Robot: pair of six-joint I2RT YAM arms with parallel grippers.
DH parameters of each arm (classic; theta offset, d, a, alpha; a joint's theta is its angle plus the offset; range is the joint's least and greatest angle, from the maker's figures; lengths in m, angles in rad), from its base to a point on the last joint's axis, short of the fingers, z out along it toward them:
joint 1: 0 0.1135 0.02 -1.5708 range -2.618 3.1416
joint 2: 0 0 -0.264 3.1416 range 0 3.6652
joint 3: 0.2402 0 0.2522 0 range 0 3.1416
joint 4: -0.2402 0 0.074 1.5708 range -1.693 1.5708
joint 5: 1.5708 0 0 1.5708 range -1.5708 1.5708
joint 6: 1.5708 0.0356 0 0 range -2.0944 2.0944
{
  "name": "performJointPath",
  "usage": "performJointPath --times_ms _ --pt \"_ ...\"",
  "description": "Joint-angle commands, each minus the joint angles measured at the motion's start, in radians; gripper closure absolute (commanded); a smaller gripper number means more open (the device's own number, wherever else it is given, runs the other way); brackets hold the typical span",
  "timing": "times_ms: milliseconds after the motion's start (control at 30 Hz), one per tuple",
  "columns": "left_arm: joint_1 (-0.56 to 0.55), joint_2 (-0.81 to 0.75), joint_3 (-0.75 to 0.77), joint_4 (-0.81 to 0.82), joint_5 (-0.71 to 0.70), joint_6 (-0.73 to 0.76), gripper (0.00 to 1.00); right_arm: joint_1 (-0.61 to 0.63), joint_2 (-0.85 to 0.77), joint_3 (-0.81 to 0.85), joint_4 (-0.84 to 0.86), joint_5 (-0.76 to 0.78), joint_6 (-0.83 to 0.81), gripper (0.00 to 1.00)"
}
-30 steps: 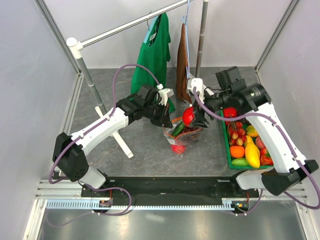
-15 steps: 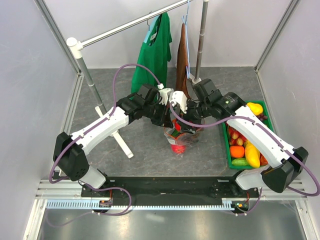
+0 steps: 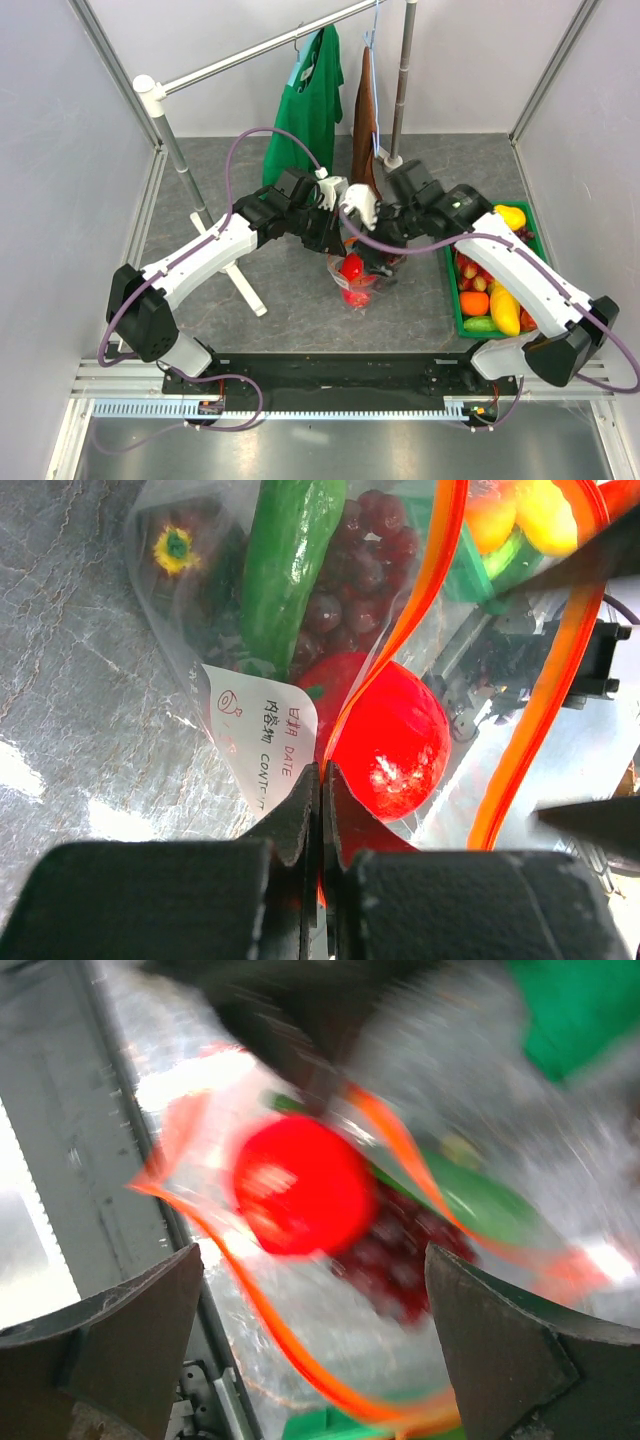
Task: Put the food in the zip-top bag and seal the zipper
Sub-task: Place the fake fruit in the zipper food storage bag.
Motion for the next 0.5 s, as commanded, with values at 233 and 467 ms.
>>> performJointPath --times_ms 233,467 --pt "0.008 -0.025 0.018 0.007 0.017 0.024 0.98 -0.728 -0.03 0.13 -0.335 -0.099 -0.184 0.02" --pt "0.008 -0.029 -0.003 0.033 0.028 0.018 0.98 -1.083 0.052 0.039 -0.334 -0.01 -0.324 0.06"
